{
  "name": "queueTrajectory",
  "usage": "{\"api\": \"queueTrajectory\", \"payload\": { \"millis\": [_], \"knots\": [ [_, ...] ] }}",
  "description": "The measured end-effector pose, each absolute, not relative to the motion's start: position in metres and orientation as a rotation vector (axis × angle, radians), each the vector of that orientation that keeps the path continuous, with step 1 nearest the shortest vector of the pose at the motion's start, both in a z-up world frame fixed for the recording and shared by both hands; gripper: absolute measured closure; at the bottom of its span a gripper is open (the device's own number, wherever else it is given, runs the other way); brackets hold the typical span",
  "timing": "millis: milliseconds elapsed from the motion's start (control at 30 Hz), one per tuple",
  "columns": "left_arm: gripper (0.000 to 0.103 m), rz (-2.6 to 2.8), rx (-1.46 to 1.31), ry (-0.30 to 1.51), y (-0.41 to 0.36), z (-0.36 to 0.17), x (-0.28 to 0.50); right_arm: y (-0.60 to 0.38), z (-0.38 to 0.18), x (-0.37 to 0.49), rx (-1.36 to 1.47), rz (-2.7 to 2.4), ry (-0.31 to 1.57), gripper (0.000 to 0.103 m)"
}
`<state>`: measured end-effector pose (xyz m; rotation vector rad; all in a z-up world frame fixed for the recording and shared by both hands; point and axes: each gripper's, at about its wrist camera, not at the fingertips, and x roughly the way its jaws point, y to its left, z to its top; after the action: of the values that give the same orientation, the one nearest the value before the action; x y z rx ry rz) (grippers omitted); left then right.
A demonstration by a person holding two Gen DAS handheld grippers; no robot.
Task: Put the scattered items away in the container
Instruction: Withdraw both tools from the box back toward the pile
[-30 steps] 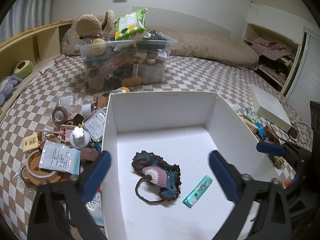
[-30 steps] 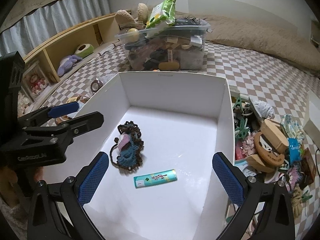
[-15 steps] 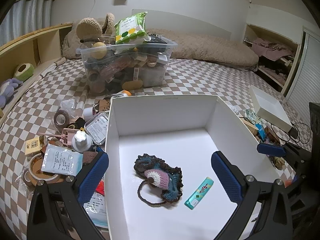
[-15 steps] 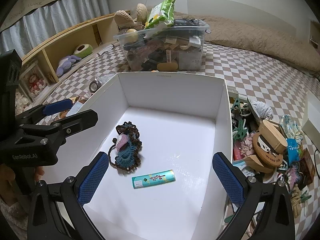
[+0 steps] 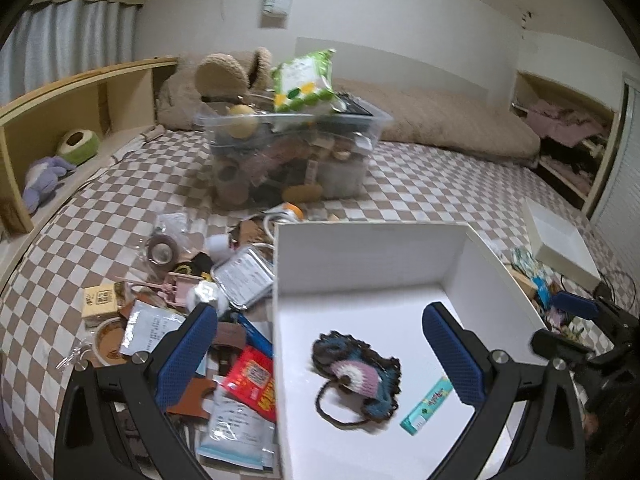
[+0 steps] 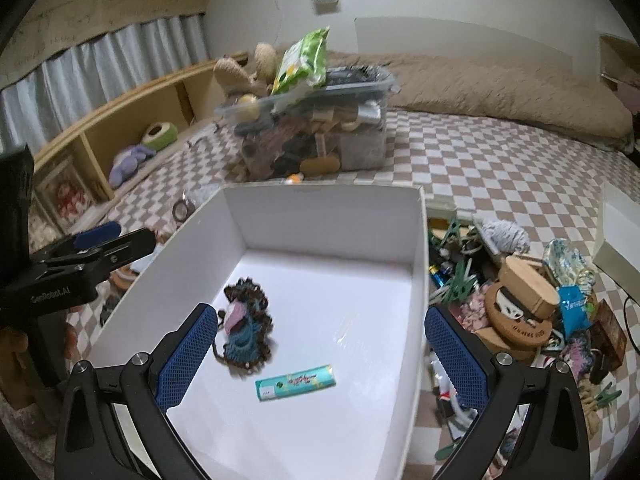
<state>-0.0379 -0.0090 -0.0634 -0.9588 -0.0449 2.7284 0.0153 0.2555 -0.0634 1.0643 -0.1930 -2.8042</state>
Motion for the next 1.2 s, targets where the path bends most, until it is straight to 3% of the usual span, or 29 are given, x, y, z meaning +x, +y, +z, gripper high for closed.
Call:
{"api": "queueTrajectory", "payload": {
  "millis": [1000, 1200],
  "knots": [
    [0.000, 3.035, -0.828, -0.149, -0.077, -0.049, -0.048, 0.347, -0.036, 0.035, 0.760, -3.196, -0.431, 0.000],
    [0.000, 3.054, -0.821, -0.156, -0.083, -0.052, -0.050, 0.358, -0.030, 0.040, 0.706, -3.341, -0.400, 0.000]
  ]
}}
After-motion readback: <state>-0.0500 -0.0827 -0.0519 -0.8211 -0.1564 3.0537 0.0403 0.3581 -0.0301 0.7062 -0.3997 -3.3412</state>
